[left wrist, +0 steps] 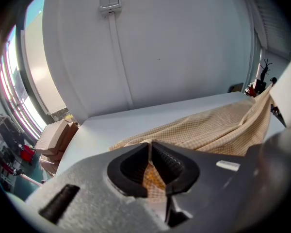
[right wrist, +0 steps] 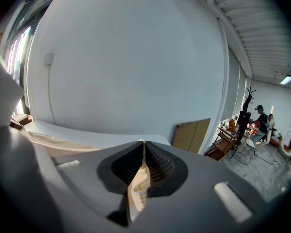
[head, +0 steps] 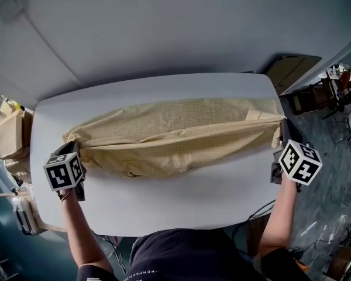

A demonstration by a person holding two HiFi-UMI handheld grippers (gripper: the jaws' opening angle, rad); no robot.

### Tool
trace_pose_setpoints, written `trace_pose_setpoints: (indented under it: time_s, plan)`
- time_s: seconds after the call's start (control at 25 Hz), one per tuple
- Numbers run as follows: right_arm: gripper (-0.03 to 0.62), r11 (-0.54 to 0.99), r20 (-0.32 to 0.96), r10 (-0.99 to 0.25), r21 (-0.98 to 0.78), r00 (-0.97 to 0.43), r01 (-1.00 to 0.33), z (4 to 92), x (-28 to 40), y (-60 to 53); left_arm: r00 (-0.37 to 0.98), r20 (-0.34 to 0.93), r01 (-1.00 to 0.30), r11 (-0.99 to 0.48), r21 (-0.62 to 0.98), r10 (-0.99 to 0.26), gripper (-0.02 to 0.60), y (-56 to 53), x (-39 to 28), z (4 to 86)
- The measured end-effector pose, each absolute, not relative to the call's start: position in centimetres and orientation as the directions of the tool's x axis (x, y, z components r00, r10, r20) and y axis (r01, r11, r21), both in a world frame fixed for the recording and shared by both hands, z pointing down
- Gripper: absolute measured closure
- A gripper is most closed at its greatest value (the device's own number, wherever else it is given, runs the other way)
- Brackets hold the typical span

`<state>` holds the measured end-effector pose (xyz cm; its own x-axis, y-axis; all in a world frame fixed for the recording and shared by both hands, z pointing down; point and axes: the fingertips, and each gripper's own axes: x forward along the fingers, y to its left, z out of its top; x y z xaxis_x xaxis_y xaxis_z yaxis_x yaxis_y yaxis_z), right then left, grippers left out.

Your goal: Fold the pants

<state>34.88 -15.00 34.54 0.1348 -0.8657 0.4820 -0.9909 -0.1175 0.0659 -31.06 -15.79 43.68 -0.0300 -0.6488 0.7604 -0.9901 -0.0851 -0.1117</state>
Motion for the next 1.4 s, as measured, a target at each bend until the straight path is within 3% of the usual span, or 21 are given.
trace_pose_setpoints:
  time_s: [0.28,0.84,1.4]
  plan:
    - [0.579,-0.15,0.457,-0.872,0.094,0.177,-0.984,32.6,36.0,-13.9,-0.007,0.754,-0.992,-0.091,-0.089,-0.657,0.552,-17.1,-29.9,44.1]
    - [0.577,-0.131,0.54,-0.834,0.002,0.111,-0.991,41.0,35.2,-22.8,-0.039,0.776,-0.999,0.005,-0.047,-0.63,0.548,-20.8,-31.1,47.4]
    - [0.566,-0.071,0.567,-0.824,-0.069,0.019,-0.995,44.6,33.2,-25.5,-0.062,0.743,-0.996,-0.012,-0.094,-0.666,0.546,-21.8,-30.9,47.0]
